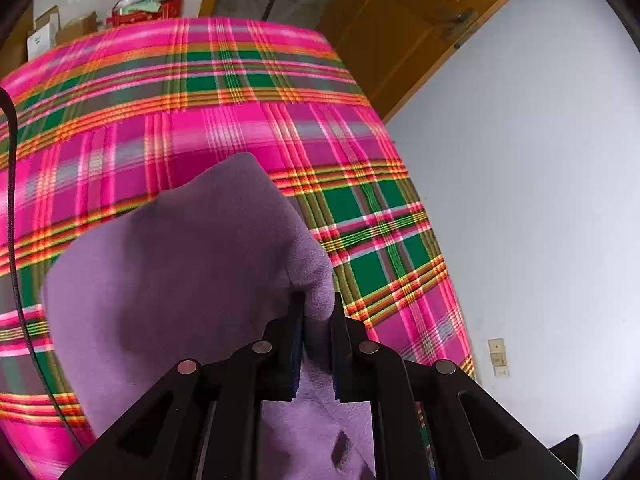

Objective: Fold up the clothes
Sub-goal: 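Lift the sleeve with the left tool while the right tool grips the garment, then lay the lilac sleeve across the garment and open the left tool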

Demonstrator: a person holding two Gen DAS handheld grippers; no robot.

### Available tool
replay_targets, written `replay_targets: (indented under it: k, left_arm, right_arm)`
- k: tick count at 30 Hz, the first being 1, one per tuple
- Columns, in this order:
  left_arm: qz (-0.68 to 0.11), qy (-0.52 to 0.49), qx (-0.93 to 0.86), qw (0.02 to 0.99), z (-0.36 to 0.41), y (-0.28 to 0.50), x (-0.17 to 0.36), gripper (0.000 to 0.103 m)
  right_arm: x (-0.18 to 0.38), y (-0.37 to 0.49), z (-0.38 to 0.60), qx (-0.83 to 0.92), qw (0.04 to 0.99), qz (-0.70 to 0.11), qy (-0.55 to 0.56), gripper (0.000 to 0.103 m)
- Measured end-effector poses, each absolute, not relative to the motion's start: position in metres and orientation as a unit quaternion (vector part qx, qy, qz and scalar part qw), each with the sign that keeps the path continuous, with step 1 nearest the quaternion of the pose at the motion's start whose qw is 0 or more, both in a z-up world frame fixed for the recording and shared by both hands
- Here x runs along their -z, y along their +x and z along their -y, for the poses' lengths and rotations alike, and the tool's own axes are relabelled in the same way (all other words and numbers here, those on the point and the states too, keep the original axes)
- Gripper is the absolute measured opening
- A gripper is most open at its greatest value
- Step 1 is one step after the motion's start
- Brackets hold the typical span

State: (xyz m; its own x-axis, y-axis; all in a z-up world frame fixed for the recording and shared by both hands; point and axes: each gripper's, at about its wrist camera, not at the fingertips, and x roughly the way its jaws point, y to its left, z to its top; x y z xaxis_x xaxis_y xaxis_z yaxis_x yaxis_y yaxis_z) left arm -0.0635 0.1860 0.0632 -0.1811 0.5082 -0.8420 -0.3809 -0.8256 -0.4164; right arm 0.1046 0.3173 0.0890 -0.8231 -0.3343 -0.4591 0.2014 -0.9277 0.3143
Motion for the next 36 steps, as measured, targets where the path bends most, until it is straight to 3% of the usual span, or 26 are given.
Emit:
replay_targets:
  k: [10,13,23,36]
  left_arm:
    - [0.051,-0.592,-0.752,0.286,-0.203,-0.073,-0.041,0.017]
    - [0.049,-0.592,-0.752,0.287,-0.203,-0.073,-0.040,0.024]
    - [0.057,-0.570,-0.771,0.279,-0.178,-0.060,-0.054,0.034]
    - [0.078,-0.537,-0.802,0.248,-0.120,-0.041,-0.070,0.035]
  right_arm:
    - [-0.064,0.098,-0.333,0.936,0.124,0.145,0.295,0.016]
    - [-0.060,0.098,-0.336,0.935,0.119,0.147,0.299,0.017]
    - [-0.058,0.098,-0.350,0.933,0.102,0.162,0.304,0.022]
    - [-0.078,0.088,-0.354,0.941,0.088,0.142,0.293,0.023]
